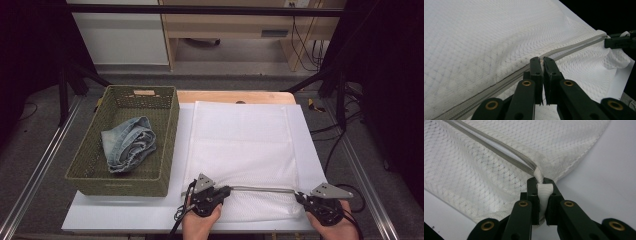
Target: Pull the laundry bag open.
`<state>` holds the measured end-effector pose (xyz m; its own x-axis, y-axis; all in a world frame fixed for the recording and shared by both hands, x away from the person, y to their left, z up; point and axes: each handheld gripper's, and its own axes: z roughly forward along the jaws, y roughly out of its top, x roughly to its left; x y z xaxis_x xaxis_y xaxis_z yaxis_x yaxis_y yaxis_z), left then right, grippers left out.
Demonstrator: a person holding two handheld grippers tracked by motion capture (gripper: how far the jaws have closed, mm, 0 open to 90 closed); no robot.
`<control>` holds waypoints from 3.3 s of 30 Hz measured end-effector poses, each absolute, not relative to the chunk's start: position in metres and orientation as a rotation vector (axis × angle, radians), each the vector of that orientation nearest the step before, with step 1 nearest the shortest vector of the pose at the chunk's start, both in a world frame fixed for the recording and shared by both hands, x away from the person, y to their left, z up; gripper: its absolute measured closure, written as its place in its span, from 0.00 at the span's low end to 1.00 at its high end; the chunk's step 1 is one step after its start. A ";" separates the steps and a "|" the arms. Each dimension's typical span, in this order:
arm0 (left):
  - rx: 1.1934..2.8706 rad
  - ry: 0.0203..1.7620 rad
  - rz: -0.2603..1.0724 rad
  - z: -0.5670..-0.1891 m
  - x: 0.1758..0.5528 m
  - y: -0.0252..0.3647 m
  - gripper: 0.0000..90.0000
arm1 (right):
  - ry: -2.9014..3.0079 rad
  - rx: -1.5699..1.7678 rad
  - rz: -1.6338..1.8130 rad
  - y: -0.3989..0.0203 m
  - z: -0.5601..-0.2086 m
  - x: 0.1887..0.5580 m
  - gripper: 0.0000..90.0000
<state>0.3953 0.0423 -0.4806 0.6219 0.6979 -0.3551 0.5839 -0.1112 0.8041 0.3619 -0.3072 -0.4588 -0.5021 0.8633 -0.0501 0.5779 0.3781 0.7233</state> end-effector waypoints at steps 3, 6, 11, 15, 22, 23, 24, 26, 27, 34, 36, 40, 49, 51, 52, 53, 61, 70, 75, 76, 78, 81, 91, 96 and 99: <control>1.796 1.042 0.136 -0.483 0.396 0.042 0.97 | 2.222 1.246 0.910 -0.307 -0.459 0.362 0.94; 1.800 1.043 0.135 -0.484 0.398 0.042 0.97 | 2.234 1.233 0.886 -0.305 -0.459 0.362 0.94; 1.803 1.041 0.132 -0.485 0.397 0.043 0.97 | 2.240 1.221 0.870 -0.304 -0.459 0.361 0.94; 1.801 1.040 0.132 -0.484 0.395 0.043 0.97 | 2.236 1.223 0.867 -0.303 -0.459 0.360 0.94; 1.798 1.036 0.130 -0.481 0.396 0.046 0.97 | 2.239 1.218 0.868 -0.302 -0.459 0.360 0.94; 1.793 1.039 0.129 -0.481 0.396 0.046 0.97 | 2.240 1.221 0.867 -0.301 -0.459 0.360 0.94; 1.796 1.039 0.131 -0.481 0.396 0.046 0.97 | 2.242 1.214 0.864 -0.301 -0.459 0.360 0.94; 1.800 1.038 0.131 -0.481 0.396 0.047 0.97 | 2.240 1.216 0.859 -0.301 -0.459 0.360 0.94; 1.799 1.041 0.130 -0.482 0.395 0.047 0.97 | 2.238 1.215 0.861 -0.301 -0.459 0.359 0.94; 1.791 1.046 0.116 -0.482 0.396 0.049 0.97 | 2.240 1.211 0.851 -0.298 -0.458 0.359 0.95; 1.786 1.048 0.111 -0.481 0.396 0.050 0.97 | 2.248 1.209 0.841 -0.297 -0.458 0.359 0.95; 1.798 1.070 0.145 -0.481 0.396 0.054 0.97 | 2.246 1.204 0.770 -0.296 -0.459 0.360 0.95; 1.760 1.098 0.143 -0.480 0.396 0.071 0.97 | 2.229 1.220 0.776 -0.300 -0.459 0.360 0.95; 1.768 1.100 0.140 -0.480 0.396 0.070 0.97 | 2.227 1.223 0.776 -0.300 -0.459 0.360 0.95; 1.773 1.100 0.142 -0.481 0.396 0.070 0.97 | 2.229 1.223 0.777 -0.300 -0.459 0.360 0.95; 1.772 1.102 0.142 -0.481 0.396 0.070 0.97 | 2.231 1.221 0.774 -0.300 -0.460 0.360 0.95; 1.780 1.115 0.134 -0.482 0.397 0.069 0.97 | 2.245 1.218 0.729 -0.298 -0.461 0.361 0.95; 1.779 1.123 0.126 -0.484 0.397 0.070 0.97 | 2.260 1.212 0.688 -0.295 -0.463 0.364 0.95; 1.780 1.127 0.122 -0.484 0.398 0.070 0.97 | 2.266 1.207 0.680 -0.294 -0.463 0.364 0.95; 1.780 1.127 0.122 -0.485 0.398 0.070 0.97 | 2.266 1.206 0.679 -0.294 -0.463 0.364 0.95; 1.781 1.128 0.124 -0.485 0.398 0.070 0.97 | 2.267 1.206 0.676 -0.294 -0.463 0.364 0.95; 1.790 1.131 0.144 -0.484 0.397 0.070 0.97 | 2.264 1.207 0.680 -0.294 -0.463 0.364 0.95; 1.765 1.124 0.127 -0.482 0.397 0.067 0.97 | 2.248 1.192 0.734 -0.292 -0.458 0.361 0.96; 1.781 1.114 0.132 -0.480 0.397 0.063 0.97 | 2.269 1.154 0.741 -0.289 -0.458 0.361 0.96; 1.788 1.141 0.159 -0.481 0.398 0.068 0.97 | 2.272 1.168 0.724 -0.290 -0.459 0.361 0.96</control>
